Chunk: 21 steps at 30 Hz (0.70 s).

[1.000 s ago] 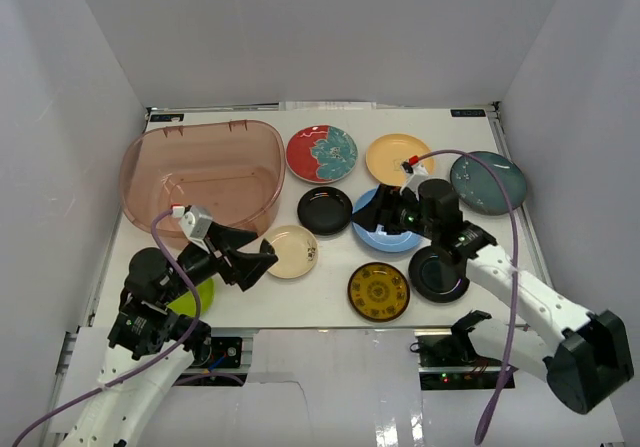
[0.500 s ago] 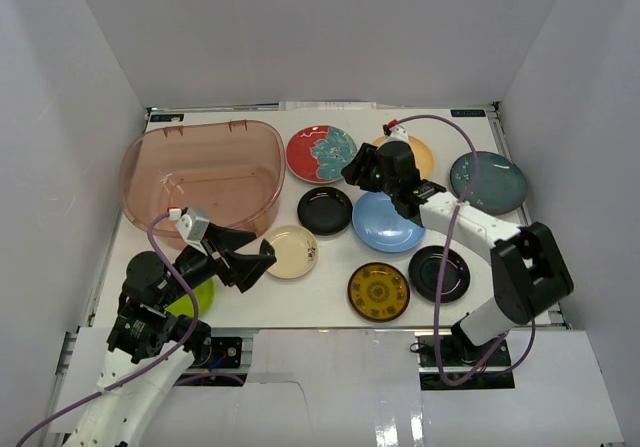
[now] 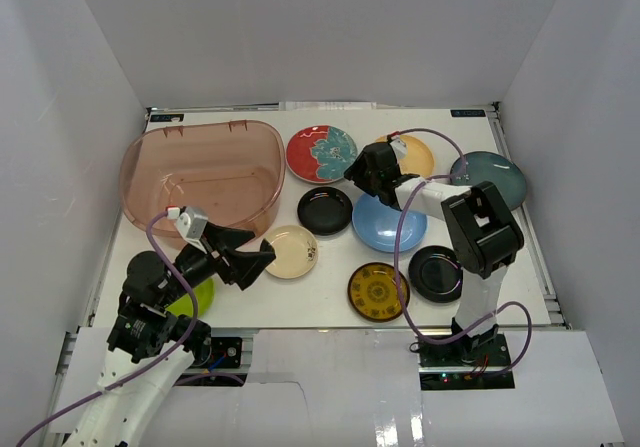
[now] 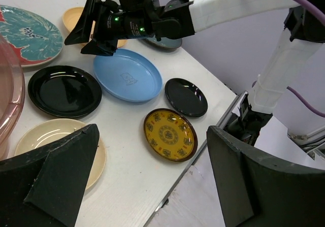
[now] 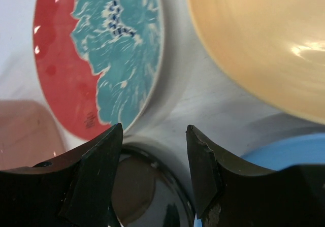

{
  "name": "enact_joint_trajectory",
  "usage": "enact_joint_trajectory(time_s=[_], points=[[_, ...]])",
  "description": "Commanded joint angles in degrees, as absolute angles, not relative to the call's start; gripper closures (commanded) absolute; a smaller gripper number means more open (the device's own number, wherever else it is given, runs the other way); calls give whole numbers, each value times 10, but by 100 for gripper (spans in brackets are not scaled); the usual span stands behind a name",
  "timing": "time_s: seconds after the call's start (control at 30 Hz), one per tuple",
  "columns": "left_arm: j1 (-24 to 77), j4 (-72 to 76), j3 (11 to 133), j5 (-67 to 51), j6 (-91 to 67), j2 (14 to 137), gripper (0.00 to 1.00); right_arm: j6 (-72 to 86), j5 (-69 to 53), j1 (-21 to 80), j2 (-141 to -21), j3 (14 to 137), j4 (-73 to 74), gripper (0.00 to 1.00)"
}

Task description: Place the plates into the plastic bin on the countertop

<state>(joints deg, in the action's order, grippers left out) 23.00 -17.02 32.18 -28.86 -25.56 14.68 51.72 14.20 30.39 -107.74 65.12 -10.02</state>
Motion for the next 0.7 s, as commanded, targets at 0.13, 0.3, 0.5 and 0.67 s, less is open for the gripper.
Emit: enact_joint_trajectory(time_s=[0.13, 0.3, 0.5, 0.67], points=[[228, -164, 316, -284, -257, 159, 2, 618, 121, 285, -1162, 722, -158, 41], [228, -163, 316, -287, -257, 166, 2, 711, 93, 276, -1211, 708, -255, 44], [228, -163, 316, -286, -255, 175, 2, 767, 47, 276, -1299, 773, -281, 68], [227, -165, 319, -283, -252, 190, 2, 765, 59, 275, -1262, 745, -334, 92]])
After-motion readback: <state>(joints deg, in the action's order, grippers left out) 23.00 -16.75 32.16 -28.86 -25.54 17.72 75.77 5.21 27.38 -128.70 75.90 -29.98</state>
